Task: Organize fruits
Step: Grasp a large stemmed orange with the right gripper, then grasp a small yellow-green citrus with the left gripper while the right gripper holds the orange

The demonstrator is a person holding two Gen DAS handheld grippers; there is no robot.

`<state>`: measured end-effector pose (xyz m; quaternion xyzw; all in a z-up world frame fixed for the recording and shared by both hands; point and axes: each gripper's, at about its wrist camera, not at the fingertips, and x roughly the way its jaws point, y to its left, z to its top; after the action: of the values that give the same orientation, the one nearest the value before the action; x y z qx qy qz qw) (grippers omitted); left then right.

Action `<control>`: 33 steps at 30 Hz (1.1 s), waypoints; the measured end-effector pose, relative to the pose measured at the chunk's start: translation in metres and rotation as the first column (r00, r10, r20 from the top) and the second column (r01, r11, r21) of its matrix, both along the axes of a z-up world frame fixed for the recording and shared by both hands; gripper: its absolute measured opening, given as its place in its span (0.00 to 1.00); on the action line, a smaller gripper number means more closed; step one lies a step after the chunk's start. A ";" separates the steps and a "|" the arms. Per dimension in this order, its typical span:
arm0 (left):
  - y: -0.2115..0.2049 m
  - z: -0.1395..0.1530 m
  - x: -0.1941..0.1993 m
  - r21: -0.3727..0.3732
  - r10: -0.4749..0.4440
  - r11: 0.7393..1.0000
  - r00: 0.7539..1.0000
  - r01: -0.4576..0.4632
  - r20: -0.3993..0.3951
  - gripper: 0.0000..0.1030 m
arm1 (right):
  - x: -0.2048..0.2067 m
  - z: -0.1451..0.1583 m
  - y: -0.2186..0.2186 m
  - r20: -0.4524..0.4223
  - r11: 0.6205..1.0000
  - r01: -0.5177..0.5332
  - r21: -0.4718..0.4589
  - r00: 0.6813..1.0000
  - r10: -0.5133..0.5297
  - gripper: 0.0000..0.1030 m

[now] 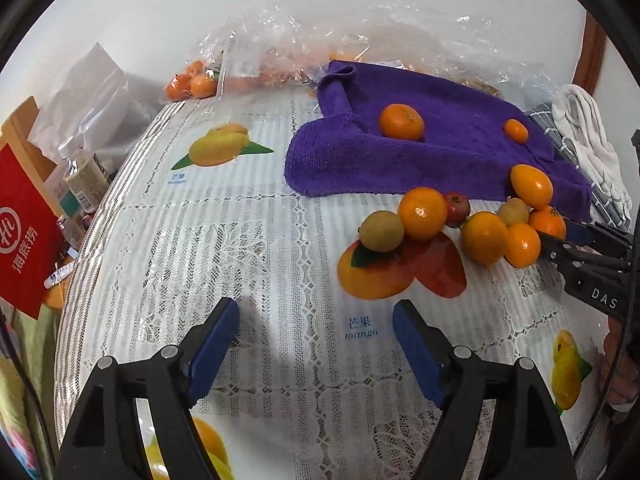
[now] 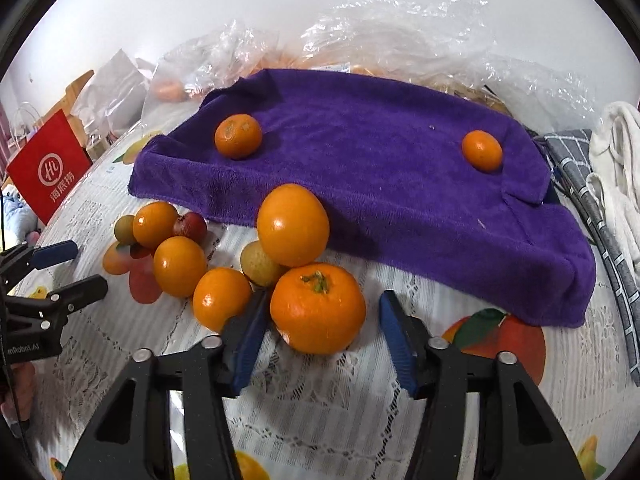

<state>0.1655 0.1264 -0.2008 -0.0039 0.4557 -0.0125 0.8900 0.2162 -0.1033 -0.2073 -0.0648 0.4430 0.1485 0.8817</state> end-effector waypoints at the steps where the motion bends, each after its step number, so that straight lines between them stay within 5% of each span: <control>1: 0.000 0.000 0.000 0.002 -0.001 1.000 1.000 0.001 0.003 0.76 | -0.001 0.000 0.000 0.003 1.000 0.000 0.000 1.000 0.000 0.45; 10: -0.001 -0.002 -0.002 -0.004 -0.038 0.999 0.999 0.038 0.011 0.83 | -0.010 0.005 -0.008 0.025 1.000 0.014 0.014 1.000 -0.014 0.41; 33: 0.007 0.003 -0.002 -0.073 -0.037 0.997 0.999 0.038 0.010 0.82 | -0.030 0.008 -0.082 0.015 0.986 0.168 0.005 0.986 -0.168 0.41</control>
<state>0.1635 0.1331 -0.1979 -0.0281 0.4509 -0.0459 0.8909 0.1867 -0.1853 -0.1989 -0.0266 0.4399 0.0742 0.8946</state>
